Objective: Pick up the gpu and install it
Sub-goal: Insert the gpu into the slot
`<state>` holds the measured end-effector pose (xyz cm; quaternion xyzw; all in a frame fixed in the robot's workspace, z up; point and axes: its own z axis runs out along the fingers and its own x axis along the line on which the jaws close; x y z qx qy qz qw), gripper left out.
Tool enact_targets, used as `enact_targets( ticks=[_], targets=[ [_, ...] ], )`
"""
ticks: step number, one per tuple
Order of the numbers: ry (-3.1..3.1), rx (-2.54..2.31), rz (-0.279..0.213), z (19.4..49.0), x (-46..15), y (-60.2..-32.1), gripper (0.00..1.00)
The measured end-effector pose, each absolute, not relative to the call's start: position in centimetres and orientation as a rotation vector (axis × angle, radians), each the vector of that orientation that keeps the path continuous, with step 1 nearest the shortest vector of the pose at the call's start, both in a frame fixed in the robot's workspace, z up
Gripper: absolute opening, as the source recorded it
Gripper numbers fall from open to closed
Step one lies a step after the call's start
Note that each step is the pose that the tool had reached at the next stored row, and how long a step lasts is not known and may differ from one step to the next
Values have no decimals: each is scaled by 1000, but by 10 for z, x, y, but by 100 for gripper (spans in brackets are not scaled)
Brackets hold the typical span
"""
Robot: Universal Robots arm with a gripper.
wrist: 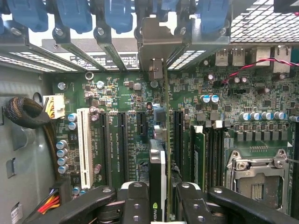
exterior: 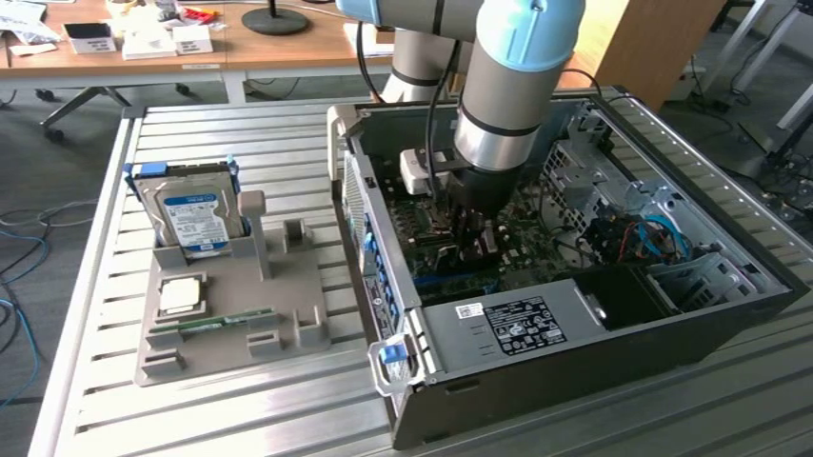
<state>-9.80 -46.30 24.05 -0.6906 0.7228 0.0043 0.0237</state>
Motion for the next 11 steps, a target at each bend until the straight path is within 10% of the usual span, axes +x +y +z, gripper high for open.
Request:
enact_targets(
  ticks=[11],
  targets=[
    [2237, -2138, 13, 240, -98, -463, 27]
  ],
)
